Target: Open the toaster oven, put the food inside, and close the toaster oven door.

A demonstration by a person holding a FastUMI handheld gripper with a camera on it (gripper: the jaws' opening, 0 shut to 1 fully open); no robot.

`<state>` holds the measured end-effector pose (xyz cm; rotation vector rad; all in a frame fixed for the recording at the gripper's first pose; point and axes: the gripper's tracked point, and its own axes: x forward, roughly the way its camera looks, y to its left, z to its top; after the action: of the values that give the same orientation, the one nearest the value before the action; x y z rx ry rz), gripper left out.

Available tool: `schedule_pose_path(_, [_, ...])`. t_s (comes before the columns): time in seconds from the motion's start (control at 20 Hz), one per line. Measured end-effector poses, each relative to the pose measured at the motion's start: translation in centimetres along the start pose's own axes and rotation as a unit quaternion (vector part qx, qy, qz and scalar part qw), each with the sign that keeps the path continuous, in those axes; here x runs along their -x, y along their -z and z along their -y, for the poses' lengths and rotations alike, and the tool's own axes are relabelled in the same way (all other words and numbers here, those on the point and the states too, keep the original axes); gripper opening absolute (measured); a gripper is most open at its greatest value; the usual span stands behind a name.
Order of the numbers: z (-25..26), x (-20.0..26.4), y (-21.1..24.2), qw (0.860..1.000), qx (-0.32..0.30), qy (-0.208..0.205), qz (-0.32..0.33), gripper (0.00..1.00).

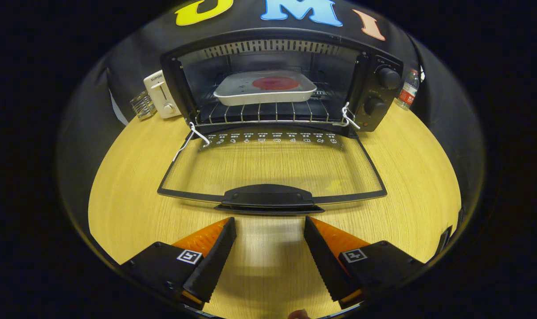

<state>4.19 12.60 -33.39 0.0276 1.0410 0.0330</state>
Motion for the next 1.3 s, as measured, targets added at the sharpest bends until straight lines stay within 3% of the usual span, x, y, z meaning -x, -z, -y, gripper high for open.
schedule_pose_path(0.5, [0.0,0.8,-0.6,0.999,0.015,0.022,0.024,0.97])
schedule_pose_path(1.3, [0.0,6.6,-3.8,0.995,-0.006,0.002,0.102,0.96])
